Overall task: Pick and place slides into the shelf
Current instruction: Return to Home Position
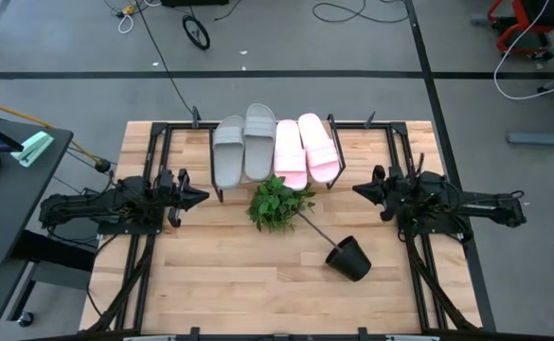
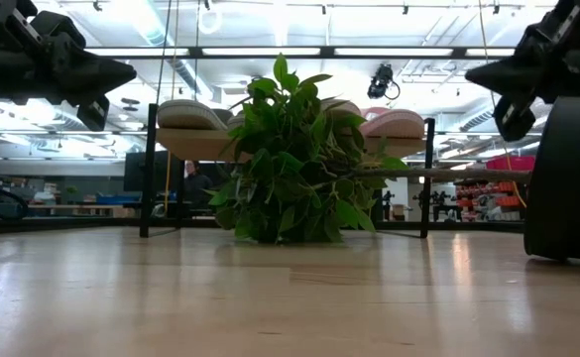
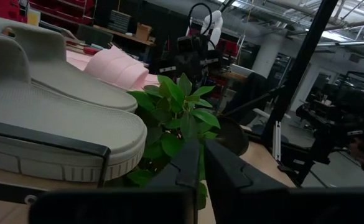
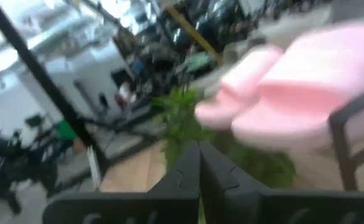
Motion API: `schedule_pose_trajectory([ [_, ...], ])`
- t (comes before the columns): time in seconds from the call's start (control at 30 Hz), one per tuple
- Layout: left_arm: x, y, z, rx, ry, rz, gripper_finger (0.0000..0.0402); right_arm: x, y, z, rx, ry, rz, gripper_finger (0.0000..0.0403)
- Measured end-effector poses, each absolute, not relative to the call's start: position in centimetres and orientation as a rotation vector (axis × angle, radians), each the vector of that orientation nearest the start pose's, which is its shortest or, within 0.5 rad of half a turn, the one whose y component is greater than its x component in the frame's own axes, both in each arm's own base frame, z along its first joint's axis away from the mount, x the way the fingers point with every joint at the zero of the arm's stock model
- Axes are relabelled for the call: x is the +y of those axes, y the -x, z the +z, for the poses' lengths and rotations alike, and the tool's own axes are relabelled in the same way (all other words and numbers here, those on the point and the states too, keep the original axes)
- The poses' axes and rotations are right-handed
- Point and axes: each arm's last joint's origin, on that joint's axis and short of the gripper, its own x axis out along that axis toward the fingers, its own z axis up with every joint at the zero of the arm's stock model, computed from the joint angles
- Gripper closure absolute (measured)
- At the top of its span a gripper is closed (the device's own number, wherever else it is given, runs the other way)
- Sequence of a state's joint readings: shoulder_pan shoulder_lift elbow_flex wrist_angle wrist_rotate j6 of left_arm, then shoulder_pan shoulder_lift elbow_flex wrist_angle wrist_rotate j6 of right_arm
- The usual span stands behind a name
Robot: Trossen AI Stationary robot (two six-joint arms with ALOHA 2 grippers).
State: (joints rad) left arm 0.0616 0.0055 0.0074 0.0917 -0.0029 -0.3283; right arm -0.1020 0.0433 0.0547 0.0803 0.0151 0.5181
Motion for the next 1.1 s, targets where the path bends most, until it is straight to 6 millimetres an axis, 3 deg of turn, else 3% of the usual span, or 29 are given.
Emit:
schedule_pose_trajectory([
  [0.43, 0.60, -9.70, 17.45, -0.103, 0.326, 0.048, 0.0374, -0.54, -9.70, 17.61, 0.021, -0.275, 0.053, 0.0403],
  [1.1, 0.61, -9.70, 17.45, -0.103, 0.326, 0.049, 0.0383, -0.53, -9.69, 17.48, 0.033, -0.183, 0.056, 0.0400],
])
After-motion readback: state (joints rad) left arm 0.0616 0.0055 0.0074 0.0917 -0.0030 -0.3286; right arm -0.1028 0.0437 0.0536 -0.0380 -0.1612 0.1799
